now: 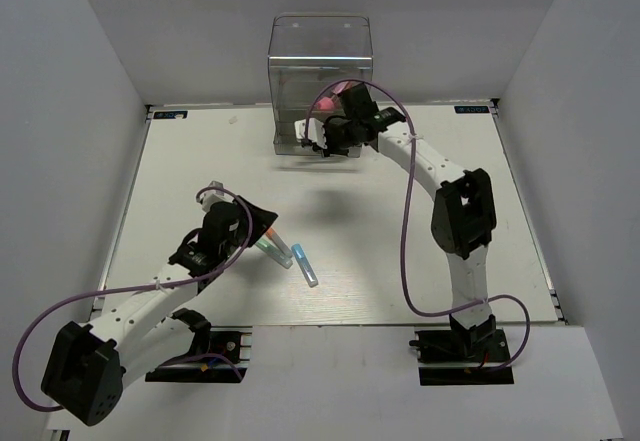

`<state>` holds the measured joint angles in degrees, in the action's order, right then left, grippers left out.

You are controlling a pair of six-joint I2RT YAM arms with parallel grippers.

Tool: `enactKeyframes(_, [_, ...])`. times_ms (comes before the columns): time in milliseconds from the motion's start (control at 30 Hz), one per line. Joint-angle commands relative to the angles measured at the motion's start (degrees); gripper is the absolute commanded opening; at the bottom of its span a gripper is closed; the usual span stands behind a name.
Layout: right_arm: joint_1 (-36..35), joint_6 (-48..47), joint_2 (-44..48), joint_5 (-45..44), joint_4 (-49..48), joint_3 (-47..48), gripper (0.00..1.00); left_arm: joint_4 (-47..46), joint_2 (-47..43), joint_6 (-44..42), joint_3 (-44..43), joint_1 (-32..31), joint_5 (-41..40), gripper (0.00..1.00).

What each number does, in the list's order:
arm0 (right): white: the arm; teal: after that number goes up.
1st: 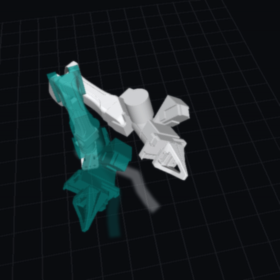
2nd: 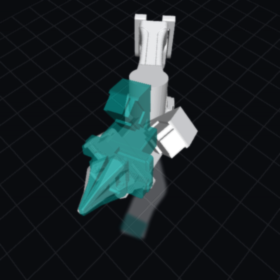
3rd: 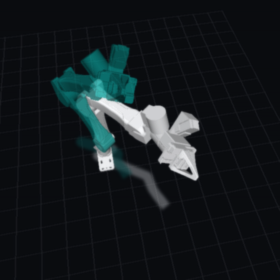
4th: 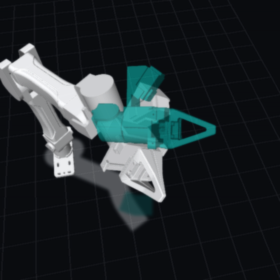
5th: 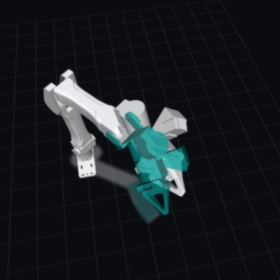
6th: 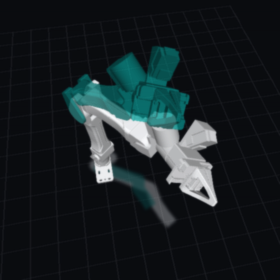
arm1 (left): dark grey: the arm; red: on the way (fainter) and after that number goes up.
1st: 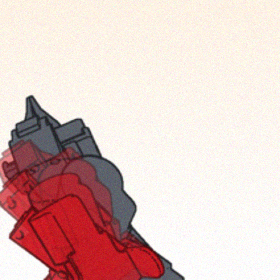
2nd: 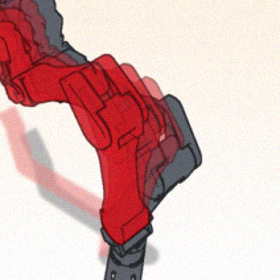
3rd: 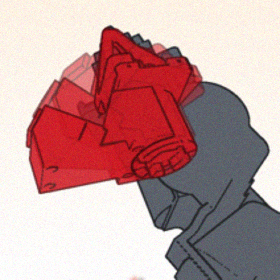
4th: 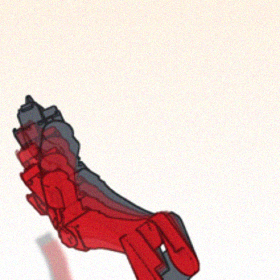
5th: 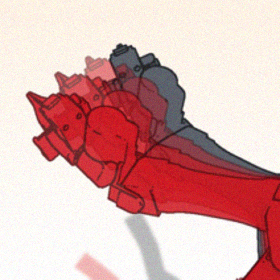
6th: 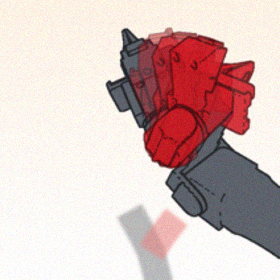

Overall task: Sort the stationery into containers
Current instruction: Place the pen in the drawer, then close the drawer at the center of the board.

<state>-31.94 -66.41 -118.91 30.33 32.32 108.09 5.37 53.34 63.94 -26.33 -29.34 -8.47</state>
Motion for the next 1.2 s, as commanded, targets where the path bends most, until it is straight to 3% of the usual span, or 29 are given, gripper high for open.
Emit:
enactKeyframes(0, [-0.2,-4.3,-4.4,3.4,12.1,5.6,0.00,-2.8,-1.2,-1.2,1.3,0.2,1.5,0.53])
enactKeyframes(33, [-0.2,-3.4,-6.3,2.0,12.4,8.2,0.00,-3.3,-1.2,-1.2,1.3,0.2,1.5,0.54])
enactKeyframes(167, [-0.1,1.2,-9.5,-3.8,7.3,8.9,0.00,-3.9,-1.8,-1.7,1.3,0.2,2.0,0.76])
enactKeyframes(267, [-0.1,3.7,-9.9,-8.9,0.1,6.3,0.00,-3.9,-1.8,-2.2,1.3,0.2,2.1,0.82])
enactKeyframes(667, [-0.1,12.0,-10.2,-22.7,-17.5,2.6,0.00,-9.1,2.4,-2.2,0.8,0.2,4.2,0.82])
enactKeyframes(933, [0.1,11.8,-12.1,-27.5,-21.5,3.8,0.00,-20.1,14.1,-2.2,-3.0,0.2,7.8,0.81])
enactKeyframes(1167, [0.2,11.7,-13.0,-31.8,-24.3,3.7,0.00,-21.4,25.0,-4.4,-12.2,0.7,8.3,0.81])
